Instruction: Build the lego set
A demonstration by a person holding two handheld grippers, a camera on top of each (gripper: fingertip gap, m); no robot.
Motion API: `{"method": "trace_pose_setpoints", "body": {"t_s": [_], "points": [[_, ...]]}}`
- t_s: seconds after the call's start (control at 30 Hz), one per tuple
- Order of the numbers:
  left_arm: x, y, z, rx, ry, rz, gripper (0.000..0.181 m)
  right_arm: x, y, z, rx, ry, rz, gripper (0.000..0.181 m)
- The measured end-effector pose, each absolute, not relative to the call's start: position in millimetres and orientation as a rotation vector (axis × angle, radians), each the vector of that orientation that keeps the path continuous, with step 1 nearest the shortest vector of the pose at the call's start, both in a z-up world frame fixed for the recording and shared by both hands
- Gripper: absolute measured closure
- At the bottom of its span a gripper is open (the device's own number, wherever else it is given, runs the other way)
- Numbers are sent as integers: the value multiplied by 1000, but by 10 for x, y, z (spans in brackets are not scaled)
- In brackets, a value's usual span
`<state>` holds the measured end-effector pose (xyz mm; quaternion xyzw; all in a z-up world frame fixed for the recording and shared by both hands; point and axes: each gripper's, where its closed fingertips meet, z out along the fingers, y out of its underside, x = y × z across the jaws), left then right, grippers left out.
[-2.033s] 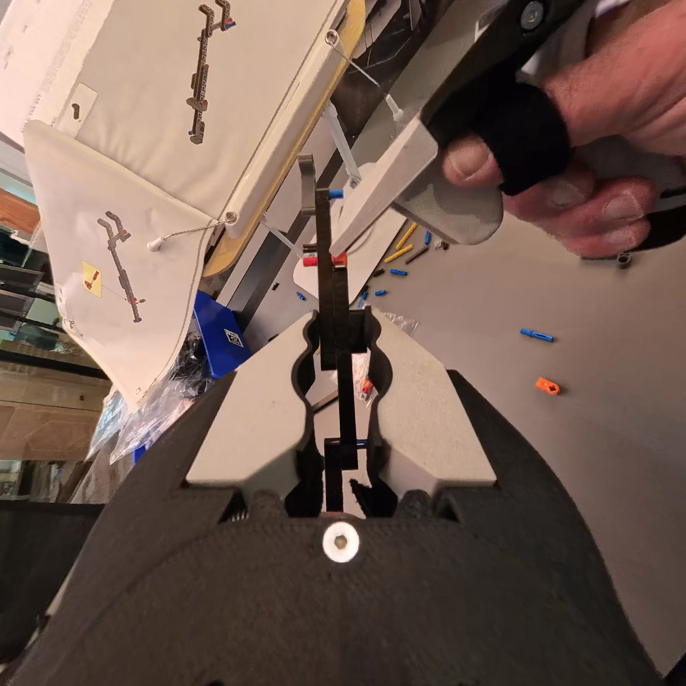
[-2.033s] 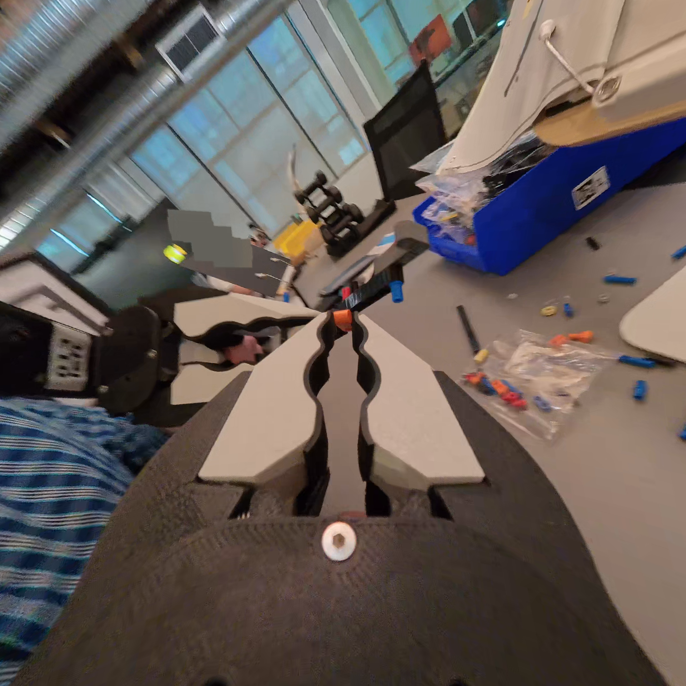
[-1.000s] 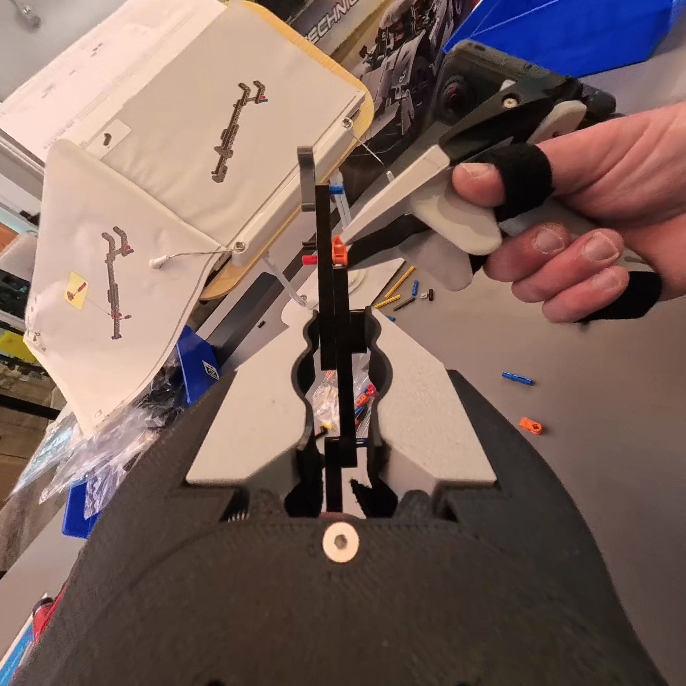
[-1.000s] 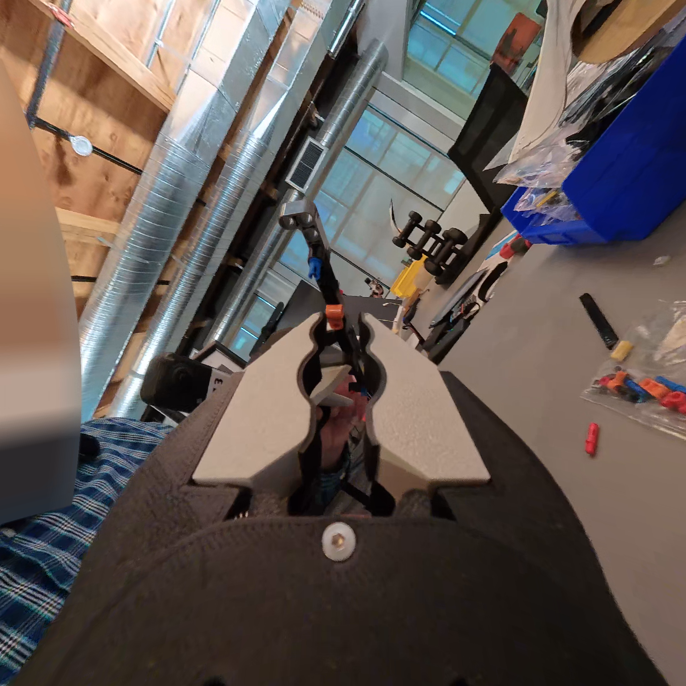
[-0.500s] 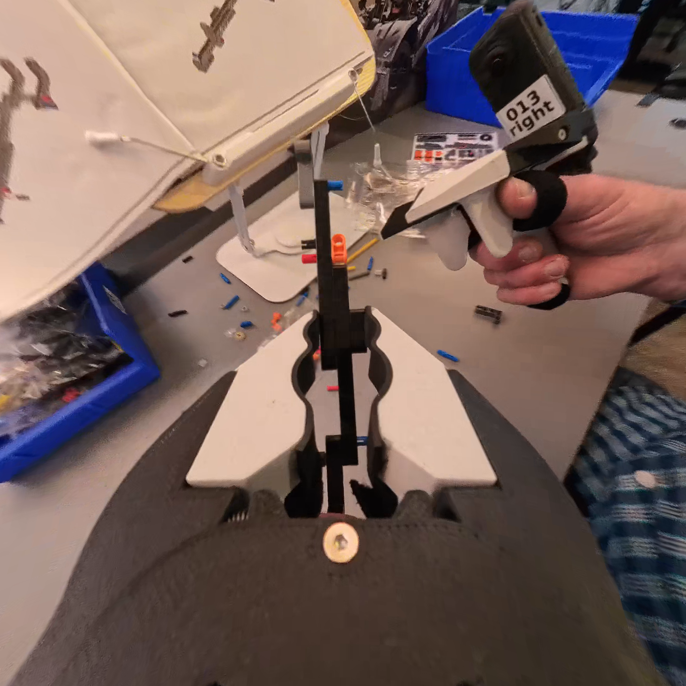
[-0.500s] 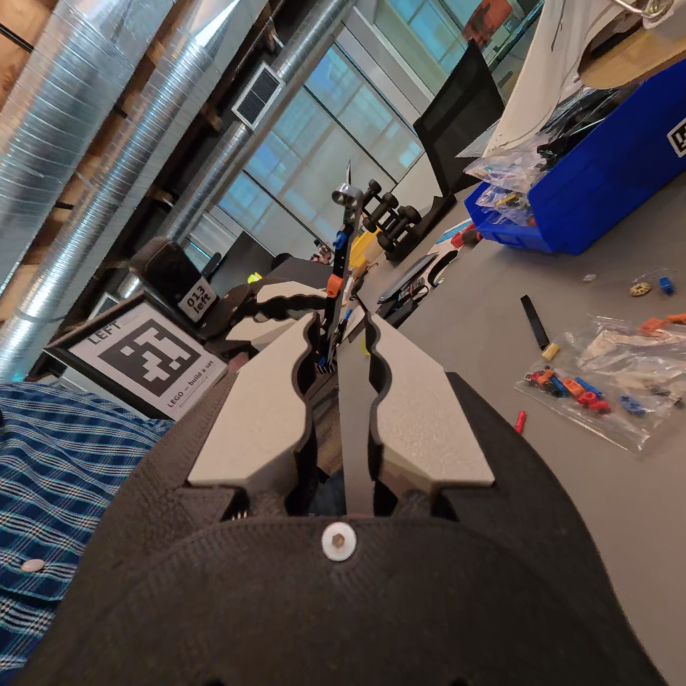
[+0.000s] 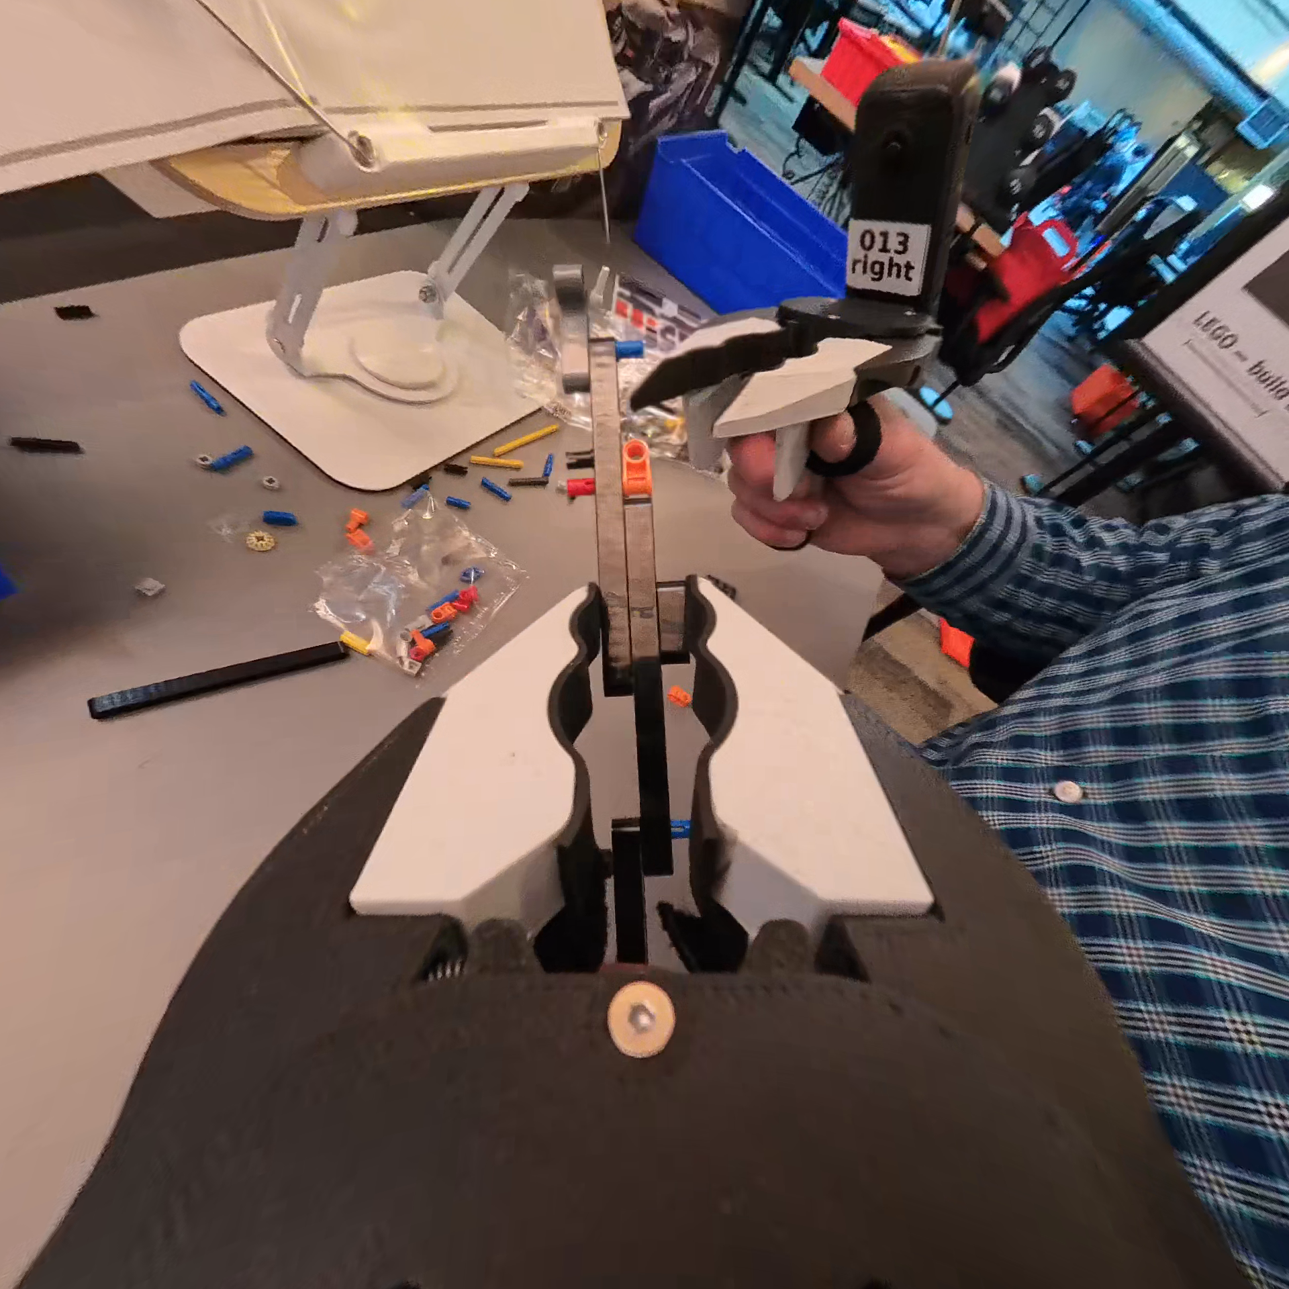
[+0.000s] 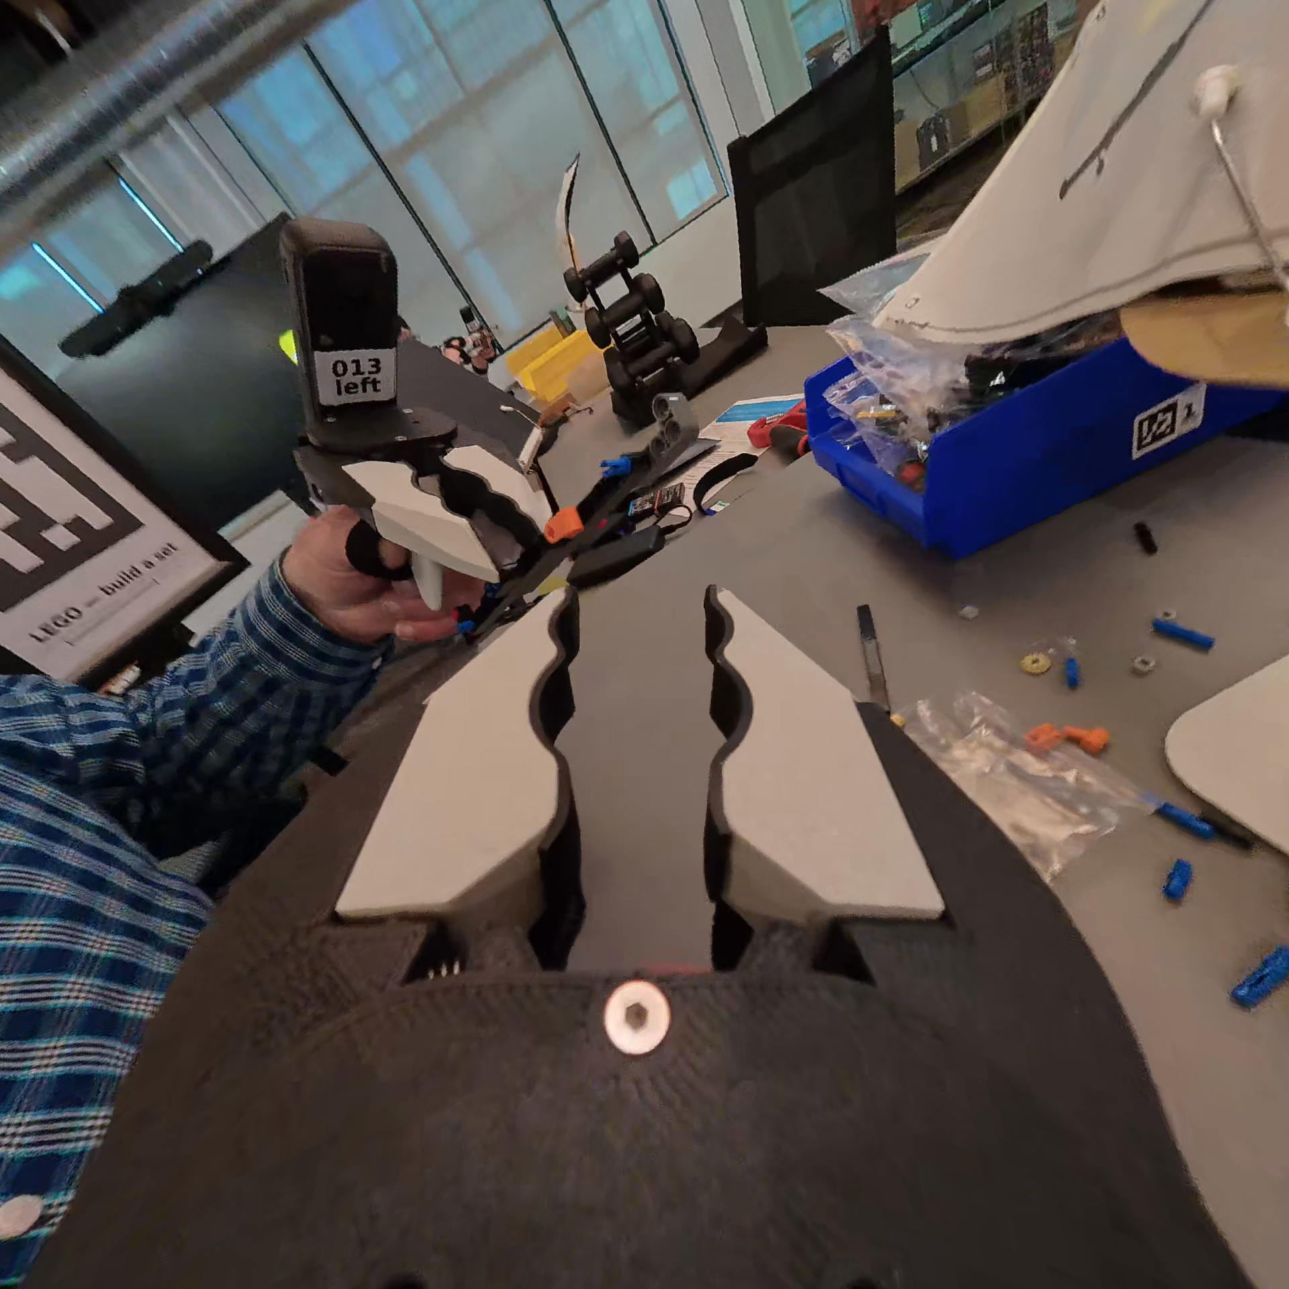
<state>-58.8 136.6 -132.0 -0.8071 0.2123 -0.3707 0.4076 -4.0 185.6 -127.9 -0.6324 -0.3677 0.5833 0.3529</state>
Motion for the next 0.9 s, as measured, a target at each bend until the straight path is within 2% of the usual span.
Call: {"method": "trace_pose_setpoints", "body": {"t_s": [0.53, 0.63, 0.77, 0.9], "points": [[-588, 1211, -1314, -1932, 1005, -830, 159, -226, 1668, -1106, -1489, -1246, 1734, 127], [-553, 1185, -1301, -1894, 1096, -788, 159, -273, 1551, -1124, -1452, -1308, 1754, 133], [-540, 1178, -1310, -1884, 1145, -777, 159, -274, 1439, -1057, -1376, -1327, 1815, 157], [-537, 1195, -1325, -1870, 1138, -797, 159, -280, 1452, -1040, -1359, -1297, 1796, 157]]}}
